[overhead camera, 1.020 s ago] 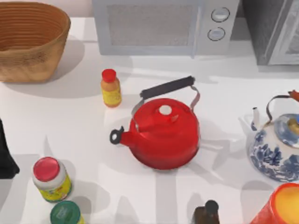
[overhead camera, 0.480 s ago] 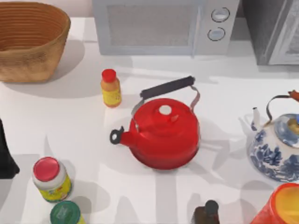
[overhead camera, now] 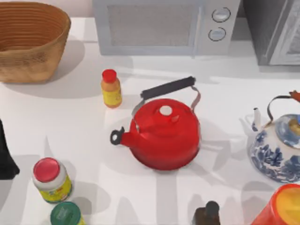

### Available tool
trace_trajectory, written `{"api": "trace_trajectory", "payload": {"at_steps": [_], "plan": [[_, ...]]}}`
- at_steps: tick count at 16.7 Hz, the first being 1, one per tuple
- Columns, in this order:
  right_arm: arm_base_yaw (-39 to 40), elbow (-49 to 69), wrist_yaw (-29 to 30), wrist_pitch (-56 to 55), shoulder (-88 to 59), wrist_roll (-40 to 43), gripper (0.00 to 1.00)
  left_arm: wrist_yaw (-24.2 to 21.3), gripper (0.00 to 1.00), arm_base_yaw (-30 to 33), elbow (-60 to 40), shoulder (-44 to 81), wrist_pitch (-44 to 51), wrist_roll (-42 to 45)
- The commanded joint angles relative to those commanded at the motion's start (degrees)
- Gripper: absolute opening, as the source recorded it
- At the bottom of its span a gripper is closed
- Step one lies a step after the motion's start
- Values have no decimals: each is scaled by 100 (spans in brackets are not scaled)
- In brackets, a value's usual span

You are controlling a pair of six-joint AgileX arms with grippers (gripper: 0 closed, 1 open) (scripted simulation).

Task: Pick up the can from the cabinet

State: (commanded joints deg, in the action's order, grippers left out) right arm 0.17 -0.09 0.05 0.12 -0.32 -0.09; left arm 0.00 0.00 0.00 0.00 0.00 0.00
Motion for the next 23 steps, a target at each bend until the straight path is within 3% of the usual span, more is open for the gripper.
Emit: {"api": "trace_trajectory", "payload": {"at_steps": [6,23], "plan": [[-218,244,-398,-440,-500,-64,0,0,100,0,0,0,0,0],[-1261,2110,-3152,-3748,-4812,-321,0,0,100,0,0,0,0,0]]}}
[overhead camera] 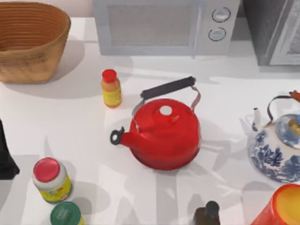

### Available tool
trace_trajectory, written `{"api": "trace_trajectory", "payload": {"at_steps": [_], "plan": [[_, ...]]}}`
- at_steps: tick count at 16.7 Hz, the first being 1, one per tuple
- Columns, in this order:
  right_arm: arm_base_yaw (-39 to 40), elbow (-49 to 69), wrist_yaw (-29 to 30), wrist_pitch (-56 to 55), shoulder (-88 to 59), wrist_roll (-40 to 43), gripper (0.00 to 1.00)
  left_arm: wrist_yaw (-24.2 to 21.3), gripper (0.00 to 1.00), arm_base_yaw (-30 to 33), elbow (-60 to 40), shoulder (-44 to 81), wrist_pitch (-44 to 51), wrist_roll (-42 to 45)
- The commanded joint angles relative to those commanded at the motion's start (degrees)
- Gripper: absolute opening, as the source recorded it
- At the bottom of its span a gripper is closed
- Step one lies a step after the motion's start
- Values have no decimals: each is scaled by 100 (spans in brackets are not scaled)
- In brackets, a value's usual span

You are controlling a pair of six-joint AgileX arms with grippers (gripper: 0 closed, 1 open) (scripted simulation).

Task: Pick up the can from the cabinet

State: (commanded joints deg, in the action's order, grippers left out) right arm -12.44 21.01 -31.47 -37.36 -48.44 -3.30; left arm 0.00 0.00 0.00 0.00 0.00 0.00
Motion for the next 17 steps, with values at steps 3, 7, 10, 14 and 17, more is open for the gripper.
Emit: {"api": "trace_trajectory", "payload": {"at_steps": [3,7,10,14,17], "plan": [[-131,302,-425,-545,-775,-47,0,0,100,0,0,0,0,0],[-292,697,-915,-1275,-1790,-115,0,0,100,0,0,0,0,0],[-367,956,-1264,-1795,-2565,-159,0,0,100,0,0,0,0,0],[-425,1260,-1704,-2453,-3604,-171,0,0,100,0,0,0,0,0],[-425,1483,-2025,-2940,-4357,-136,0,0,100,0,0,0,0,0]]}}
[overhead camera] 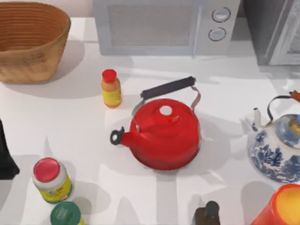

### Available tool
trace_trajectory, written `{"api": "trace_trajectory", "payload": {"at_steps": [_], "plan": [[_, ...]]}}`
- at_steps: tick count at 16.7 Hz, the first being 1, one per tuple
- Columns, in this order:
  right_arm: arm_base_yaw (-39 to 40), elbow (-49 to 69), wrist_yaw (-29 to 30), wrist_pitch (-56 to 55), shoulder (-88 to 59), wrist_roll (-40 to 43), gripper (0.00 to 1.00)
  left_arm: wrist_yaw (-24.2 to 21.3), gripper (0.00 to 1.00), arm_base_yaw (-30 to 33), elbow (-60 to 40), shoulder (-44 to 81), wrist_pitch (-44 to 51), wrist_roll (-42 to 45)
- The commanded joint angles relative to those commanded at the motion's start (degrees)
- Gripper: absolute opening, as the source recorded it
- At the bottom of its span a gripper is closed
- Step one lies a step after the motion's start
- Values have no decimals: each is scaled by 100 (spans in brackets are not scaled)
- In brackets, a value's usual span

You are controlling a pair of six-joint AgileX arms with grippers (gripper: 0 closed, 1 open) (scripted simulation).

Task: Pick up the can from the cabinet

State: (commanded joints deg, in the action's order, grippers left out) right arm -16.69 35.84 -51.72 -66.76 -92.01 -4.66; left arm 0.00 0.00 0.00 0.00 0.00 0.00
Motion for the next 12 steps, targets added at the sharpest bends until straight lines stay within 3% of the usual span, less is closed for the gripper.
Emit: {"api": "trace_trajectory", "payload": {"at_steps": [12], "plan": [[-91,747,-766,-1691,-2924,162,0,0,100,0,0,0,0,0]]}}
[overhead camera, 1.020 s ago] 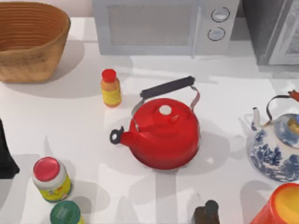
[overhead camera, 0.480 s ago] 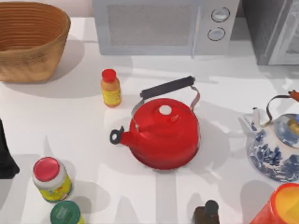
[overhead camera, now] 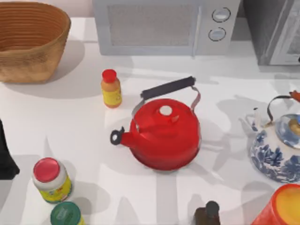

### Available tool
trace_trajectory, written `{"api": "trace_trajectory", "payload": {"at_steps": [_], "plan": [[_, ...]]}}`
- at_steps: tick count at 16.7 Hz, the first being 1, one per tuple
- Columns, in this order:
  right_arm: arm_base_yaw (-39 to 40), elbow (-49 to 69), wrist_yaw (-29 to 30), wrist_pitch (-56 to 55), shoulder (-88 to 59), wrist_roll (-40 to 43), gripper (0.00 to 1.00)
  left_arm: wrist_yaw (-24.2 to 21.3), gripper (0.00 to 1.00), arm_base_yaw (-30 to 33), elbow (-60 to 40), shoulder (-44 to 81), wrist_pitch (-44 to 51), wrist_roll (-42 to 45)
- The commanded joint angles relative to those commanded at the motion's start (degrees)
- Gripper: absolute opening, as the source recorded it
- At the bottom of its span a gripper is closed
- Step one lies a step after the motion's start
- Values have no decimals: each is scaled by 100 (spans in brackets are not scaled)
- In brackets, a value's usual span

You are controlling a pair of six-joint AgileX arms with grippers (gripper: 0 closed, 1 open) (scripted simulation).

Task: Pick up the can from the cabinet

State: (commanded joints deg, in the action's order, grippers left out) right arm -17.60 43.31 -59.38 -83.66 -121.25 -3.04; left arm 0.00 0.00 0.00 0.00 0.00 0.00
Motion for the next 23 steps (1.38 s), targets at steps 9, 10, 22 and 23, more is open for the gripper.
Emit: {"api": "trace_trajectory", "payload": {"at_steps": [9,10,22,23], "plan": [[52,246,-7,-501,-1204,172,0,0,100,0,0,0,0,0],[52,246,-7,-501,-1204,172,0,0,100,0,0,0,0,0],[-99,551,318,-133,-1053,-185,0,0,100,0,0,0,0,0],[7,592,325,-187,-1148,-136,0,0,100,0,0,0,0,0]]}}
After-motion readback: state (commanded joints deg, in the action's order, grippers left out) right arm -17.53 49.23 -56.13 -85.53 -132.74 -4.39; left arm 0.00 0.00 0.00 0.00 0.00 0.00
